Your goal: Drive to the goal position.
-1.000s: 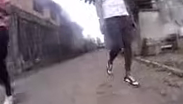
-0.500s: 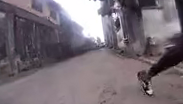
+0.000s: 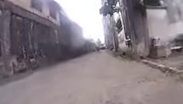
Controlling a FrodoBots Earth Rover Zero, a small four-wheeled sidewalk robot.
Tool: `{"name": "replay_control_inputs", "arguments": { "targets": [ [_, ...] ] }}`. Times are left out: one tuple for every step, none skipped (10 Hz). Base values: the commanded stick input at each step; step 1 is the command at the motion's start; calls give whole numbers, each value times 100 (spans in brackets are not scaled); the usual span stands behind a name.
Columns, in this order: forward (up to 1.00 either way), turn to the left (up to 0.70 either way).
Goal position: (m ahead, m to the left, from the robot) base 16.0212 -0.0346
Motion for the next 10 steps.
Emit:
{"name": "replay_control_inputs", "arguments": {
  "targets": [
    [50, 1],
    [50, 1],
    [50, 1],
    [50, 1],
    [50, 1],
    [50, 1],
    [50, 1],
    [50, 1],
    [50, 1],
    [50, 1]
  ]
}}
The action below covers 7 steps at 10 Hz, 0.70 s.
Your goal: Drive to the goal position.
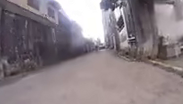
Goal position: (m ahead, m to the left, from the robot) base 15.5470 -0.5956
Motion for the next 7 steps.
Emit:
{"name": "replay_control_inputs", "arguments": {
  "targets": [
    [50, 1],
    [50, 1],
    [50, 1],
    [50, 1],
    [50, 1],
    [50, 1],
    [50, 1]
  ]
}}
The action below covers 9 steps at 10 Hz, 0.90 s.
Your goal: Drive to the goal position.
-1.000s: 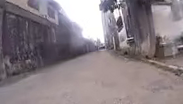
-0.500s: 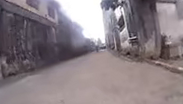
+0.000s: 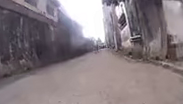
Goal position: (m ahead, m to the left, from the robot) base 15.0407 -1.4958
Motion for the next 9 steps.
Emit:
{"name": "replay_control_inputs", "arguments": {
  "targets": [
    [50, 1],
    [50, 1],
    [50, 1],
    [50, 1],
    [50, 1],
    [50, 1],
    [50, 1],
    [50, 1],
    [50, 1]
  ]
}}
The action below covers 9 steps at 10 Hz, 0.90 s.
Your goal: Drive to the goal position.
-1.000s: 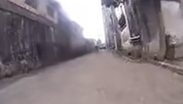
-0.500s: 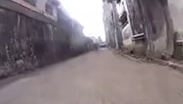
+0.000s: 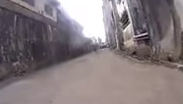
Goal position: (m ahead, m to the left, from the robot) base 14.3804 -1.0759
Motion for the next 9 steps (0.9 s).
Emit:
{"name": "replay_control_inputs", "arguments": {
  "targets": [
    [50, 1],
    [50, 1],
    [50, 1],
    [50, 1],
    [50, 1],
    [50, 1],
    [50, 1],
    [50, 1],
    [50, 1]
  ]
}}
